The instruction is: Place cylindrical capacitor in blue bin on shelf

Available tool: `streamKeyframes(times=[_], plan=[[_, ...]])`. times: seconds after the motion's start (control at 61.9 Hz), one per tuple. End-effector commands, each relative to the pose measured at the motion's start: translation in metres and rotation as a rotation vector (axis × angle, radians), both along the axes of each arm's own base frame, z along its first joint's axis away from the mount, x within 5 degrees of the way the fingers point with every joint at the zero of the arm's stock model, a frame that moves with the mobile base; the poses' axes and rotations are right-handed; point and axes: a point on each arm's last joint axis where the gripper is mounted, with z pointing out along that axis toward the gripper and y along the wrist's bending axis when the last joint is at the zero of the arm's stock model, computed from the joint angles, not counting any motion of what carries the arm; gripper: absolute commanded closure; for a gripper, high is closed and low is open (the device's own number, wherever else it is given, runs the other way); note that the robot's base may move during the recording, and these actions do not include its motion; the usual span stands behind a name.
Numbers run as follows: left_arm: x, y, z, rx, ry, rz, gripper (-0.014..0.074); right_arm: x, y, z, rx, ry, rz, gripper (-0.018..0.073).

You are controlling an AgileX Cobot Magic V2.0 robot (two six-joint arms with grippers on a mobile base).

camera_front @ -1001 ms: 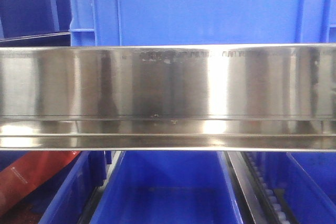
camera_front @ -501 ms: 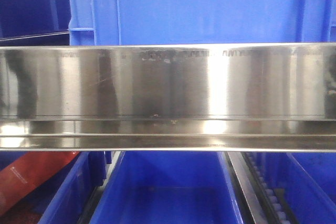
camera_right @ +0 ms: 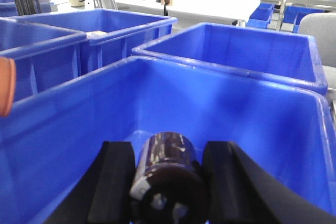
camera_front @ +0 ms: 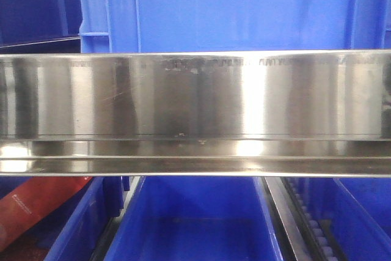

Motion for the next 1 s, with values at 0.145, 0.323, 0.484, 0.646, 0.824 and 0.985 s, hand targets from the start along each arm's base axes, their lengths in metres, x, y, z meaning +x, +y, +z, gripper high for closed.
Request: streamKeyframes(times=[0.145, 0.323, 0.484, 0.646, 0.824, 0.985], plan=[[-0.002, -0.001, 0.009, -0.035, -0.036, -0.004, 0.0147, -0.001, 0.0, 0.008, 0.002, -0.04, 0.002, 0.0086], [-0.007, 0.003, 0.015, -0.047, -0.053, -0.004, 0.0059, -0.012, -0.005, 0.016, 0.002, -0.039, 0.005, 0.0009], [-0.02, 0.012, 0.029, -0.066, -0.078, -0.005, 0.0188, -0.029, -0.014, 0.027, 0.0, -0.035, 0.007, 0.0025], [-0.039, 0.026, 0.044, -0.07, -0.084, -0.01, 0.0592, -0.048, -0.022, 0.038, 0.003, -0.041, 0.01, 0.0291], [-0.057, 0.038, 0.055, -0.101, -0.059, -0.019, 0.0707, -0.067, -0.031, 0.049, 0.011, -0.059, 0.012, 0.0725], [-0.074, 0.049, 0.053, -0.176, -0.027, -0.028, 0.0707, -0.086, -0.041, 0.061, 0.04, -0.121, 0.011, 0.0725]])
